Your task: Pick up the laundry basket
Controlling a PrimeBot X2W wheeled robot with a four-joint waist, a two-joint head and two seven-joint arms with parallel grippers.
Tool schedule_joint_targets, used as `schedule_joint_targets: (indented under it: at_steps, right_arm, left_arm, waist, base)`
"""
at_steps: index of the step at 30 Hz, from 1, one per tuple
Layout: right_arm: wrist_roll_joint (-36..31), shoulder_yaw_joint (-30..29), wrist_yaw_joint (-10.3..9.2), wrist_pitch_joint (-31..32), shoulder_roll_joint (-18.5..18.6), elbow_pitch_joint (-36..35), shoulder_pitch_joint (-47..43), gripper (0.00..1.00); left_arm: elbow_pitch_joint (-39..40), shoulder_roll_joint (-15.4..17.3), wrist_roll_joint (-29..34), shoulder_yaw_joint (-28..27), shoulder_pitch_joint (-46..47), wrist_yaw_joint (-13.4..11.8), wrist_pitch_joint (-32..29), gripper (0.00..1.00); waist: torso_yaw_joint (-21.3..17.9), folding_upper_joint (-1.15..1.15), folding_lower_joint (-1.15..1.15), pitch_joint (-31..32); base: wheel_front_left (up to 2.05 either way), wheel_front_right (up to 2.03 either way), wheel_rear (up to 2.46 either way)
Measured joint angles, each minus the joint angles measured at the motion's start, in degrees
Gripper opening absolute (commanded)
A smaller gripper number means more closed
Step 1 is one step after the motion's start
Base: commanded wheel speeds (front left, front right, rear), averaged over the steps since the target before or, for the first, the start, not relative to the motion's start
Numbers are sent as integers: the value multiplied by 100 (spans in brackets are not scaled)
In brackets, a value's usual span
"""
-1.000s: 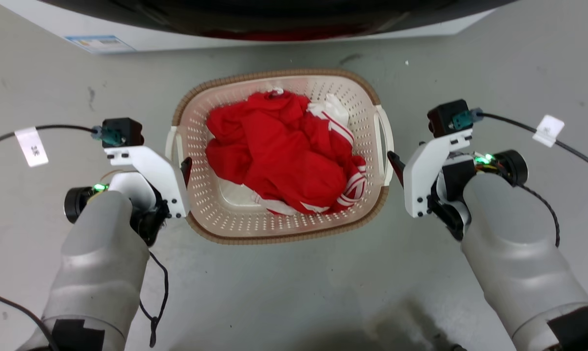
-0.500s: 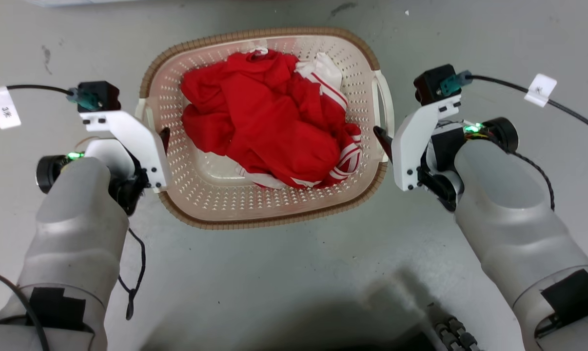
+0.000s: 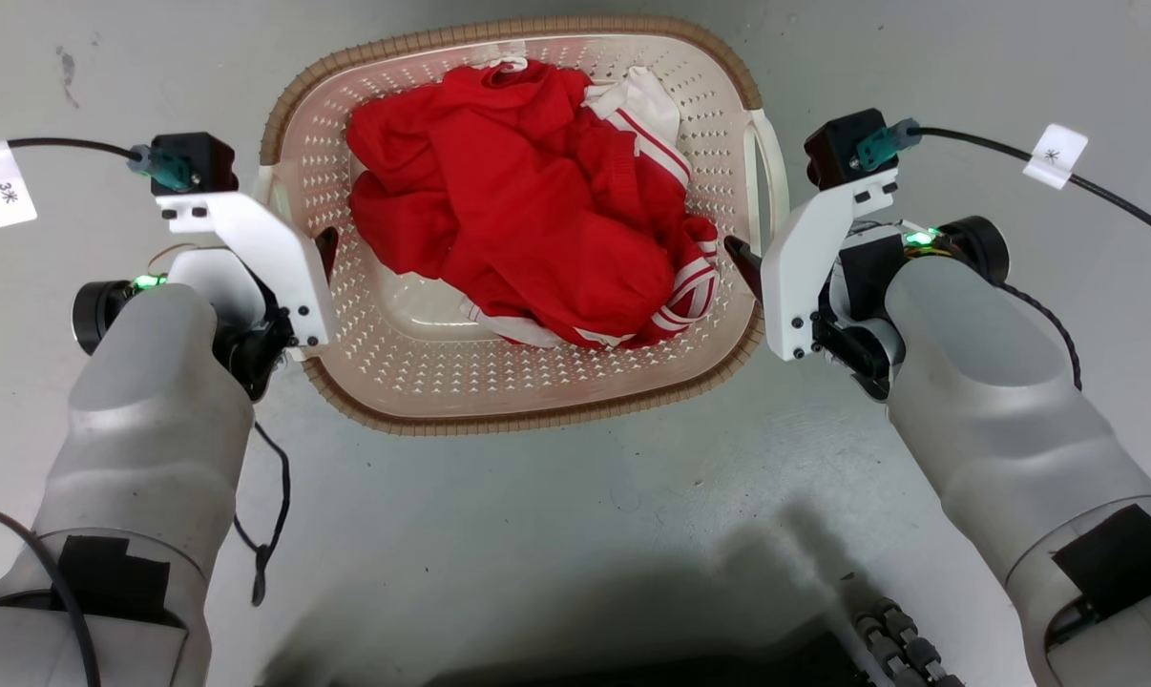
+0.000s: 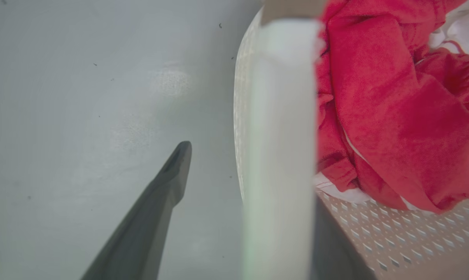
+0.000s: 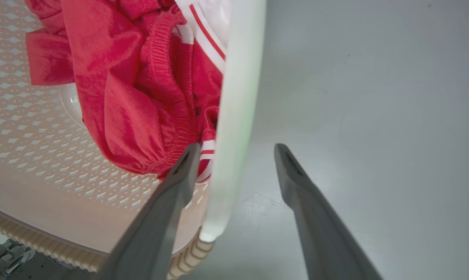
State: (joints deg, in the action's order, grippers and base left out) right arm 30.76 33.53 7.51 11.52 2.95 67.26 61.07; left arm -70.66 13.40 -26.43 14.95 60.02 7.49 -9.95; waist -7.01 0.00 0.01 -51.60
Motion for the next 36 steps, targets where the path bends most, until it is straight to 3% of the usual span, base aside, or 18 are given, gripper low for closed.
schedule_joint_targets:
  at_steps: [1,2,20,26,36]
  right_arm:
    - [56,34,0,-20,-1,4,14,11]
    - [96,68,0,-21,-2,29,14,0]
    - [617,514,1,71,-27,349,81,0]
    - [760,597,0,543,-27,495,80,0]
    - [1024,658,0,1682,-8,621,-182,0]
  left_arm:
    - [-3,-4,-25,20,21,0,-4,23]
    - [-1,-3,-44,46,29,0,16,0]
    - [-120,-124,-366,412,66,5,-186,0]
    - [-169,-197,-467,586,25,5,-522,0]
    - [-220,-371,-842,851,-310,-5,-1629,0]
  waist:
    - [5,0,0,-9]
    - [9,0,0,-13]
    - [66,0,-1,208]
    - [102,0,-1,569]
    - [176,0,-1,1471]
  base:
    - [0,0,0]
    - [0,0,0]
    - [0,0,0]
    - [0,0,0]
    - [0,0,0]
